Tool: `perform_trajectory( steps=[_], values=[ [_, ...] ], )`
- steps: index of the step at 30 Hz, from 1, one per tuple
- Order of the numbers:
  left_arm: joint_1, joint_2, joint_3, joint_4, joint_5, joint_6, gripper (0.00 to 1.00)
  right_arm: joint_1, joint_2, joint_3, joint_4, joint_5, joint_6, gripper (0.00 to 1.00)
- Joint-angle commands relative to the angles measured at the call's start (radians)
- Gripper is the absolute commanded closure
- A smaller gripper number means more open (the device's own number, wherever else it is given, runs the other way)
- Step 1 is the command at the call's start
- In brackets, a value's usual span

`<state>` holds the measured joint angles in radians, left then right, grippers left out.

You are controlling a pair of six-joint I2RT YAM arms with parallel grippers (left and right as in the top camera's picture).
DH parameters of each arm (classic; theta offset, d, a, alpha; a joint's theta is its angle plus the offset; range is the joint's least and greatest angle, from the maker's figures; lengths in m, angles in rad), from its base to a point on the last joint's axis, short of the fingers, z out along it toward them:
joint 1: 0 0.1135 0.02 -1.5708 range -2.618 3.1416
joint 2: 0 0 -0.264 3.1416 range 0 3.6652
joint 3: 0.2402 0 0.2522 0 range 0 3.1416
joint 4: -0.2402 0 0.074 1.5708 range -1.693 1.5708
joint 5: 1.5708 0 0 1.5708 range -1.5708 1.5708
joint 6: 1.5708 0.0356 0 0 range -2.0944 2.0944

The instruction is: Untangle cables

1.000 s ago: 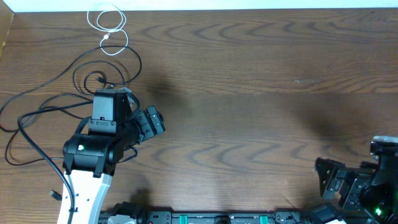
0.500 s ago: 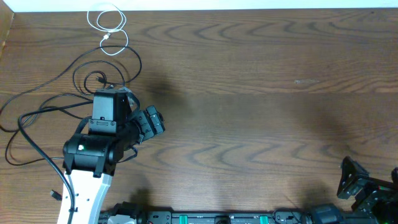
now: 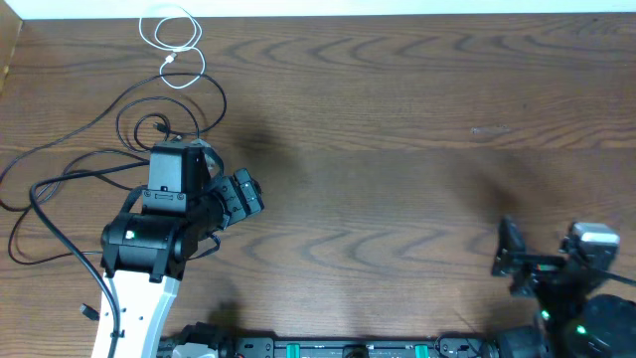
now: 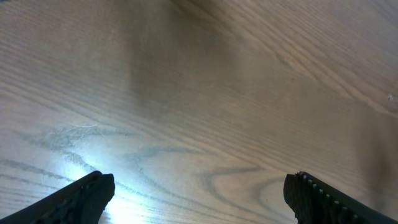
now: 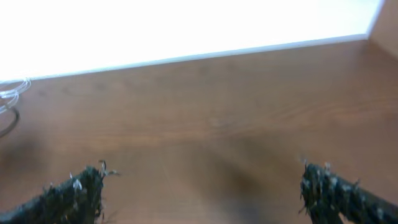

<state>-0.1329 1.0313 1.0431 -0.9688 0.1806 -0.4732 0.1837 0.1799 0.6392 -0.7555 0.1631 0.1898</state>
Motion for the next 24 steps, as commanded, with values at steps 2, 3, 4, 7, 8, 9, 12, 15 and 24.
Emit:
perform_trajectory(
  steps=[2,3,4,7,8,9,12,15,24],
  values=[
    [-0.002,0.001,0.004,-0.003,-0.010,0.009,0.07,-0.007,-0.077,-0.174,0.159,-0.056,-0.049,0.01],
    [-0.002,0.001,0.004,-0.003,-0.010,0.009,0.08,-0.008,-0.092,-0.211,0.207,-0.063,-0.049,0.01],
    [-0.002,0.001,0.004,-0.003,-0.010,0.009,0.08,-0.009,-0.105,-0.247,0.255,-0.066,-0.049,0.01],
    [-0.002,0.001,0.004,-0.003,-0.010,0.009,0.08,-0.020,-0.130,-0.350,0.414,-0.082,-0.049,0.01],
    [-0.002,0.001,0.004,-0.003,-0.010,0.009,0.07,-0.024,-0.134,-0.380,0.462,-0.088,-0.049,0.01],
    [-0.002,0.001,0.004,-0.003,-0.010,0.009,0.07,-0.027,-0.138,-0.408,0.505,-0.088,-0.048,0.01],
    [-0.002,0.001,0.004,-0.003,-0.010,0.009,0.08,-0.030,-0.153,-0.486,0.612,-0.088,-0.048,0.01],
    [-0.002,0.001,0.004,-0.003,-0.010,0.009,0.07,-0.032,-0.166,-0.552,0.691,-0.087,-0.037,0.01],
    [-0.002,0.001,0.004,-0.003,-0.010,0.009,0.08,-0.066,-0.174,-0.634,0.766,-0.084,-0.008,0.01]
  ],
)
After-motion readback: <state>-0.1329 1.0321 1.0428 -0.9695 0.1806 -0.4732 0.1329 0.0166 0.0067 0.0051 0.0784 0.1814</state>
